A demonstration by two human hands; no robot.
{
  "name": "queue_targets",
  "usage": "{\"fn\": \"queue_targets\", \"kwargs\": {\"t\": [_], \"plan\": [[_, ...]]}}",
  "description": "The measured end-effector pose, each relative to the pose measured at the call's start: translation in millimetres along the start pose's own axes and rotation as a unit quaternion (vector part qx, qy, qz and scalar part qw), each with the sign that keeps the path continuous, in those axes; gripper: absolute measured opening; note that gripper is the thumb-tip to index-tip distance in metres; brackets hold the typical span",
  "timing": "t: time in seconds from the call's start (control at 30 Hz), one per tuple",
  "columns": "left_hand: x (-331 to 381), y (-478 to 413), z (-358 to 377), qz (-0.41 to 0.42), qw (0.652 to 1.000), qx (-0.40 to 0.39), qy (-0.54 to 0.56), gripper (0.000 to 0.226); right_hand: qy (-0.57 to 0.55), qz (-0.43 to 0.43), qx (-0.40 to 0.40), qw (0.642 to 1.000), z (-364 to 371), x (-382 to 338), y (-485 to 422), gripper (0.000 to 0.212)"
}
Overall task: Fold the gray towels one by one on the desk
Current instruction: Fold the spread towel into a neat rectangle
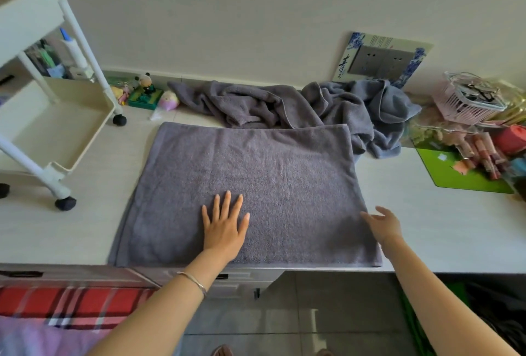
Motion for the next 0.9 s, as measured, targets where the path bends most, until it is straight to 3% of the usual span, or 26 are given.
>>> {"fn": "queue_targets", "kwargs": {"t": [0.2, 0.37, 0.47, 0.57, 0.63, 0.73, 0.9], "plan": [[-1.7, 2.4, 2.8, 0.015, 1.0, -0.015, -0.014, 0.107, 0.044, 0.012, -0.143, 0.989, -7.1, -4.4, -22.8, 0.051], [-7.2, -1.5, 0.1, 0.031, 0.999, -0.019, 0.008, 0.108, -0.076, 0.012, -0.304, 0.95, 0.5, -42.5, -2.6, 0.048], [-7.8, -3.6, -8.6, 0.043, 0.995, -0.074, 0.052, 0.082, -0.154, -0.035, -0.355, 0.921, 12.2, -79.8, 25.1, 0.045], [-19.8, -6.1, -30.2, 0.04, 0.976, -0.085, 0.197, 0.055, -0.204, -0.088, -0.392, 0.892, 38.4, -127.5, 65.3, 0.044], [-34.0, -8.2, -39.8, 0.005, 0.934, -0.091, 0.345, 0.054, -0.216, -0.112, -0.413, 0.878, 64.2, -157.4, 93.4, 0.046], [-64.5, -11.5, -52.4, -0.087, 0.841, -0.066, 0.53, 0.058, -0.201, -0.153, -0.463, 0.85, 125.3, -199.6, 140.3, 0.046], [-131.0, 8.0, -66.1, -0.196, 0.717, 0.002, 0.669, 0.069, -0.054, -0.186, -0.539, 0.82, 249.4, -208.3, 202.9, 0.066]]}}
Point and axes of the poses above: each hand's wrist, its own y-axis away from the middle knuckle, its own z-axis out of the palm, x = y × z, the point moved 4 cm from there along -y, towards the middle knuckle, and after that the axes turned 1 degree about -x, right-handed, at the moved point
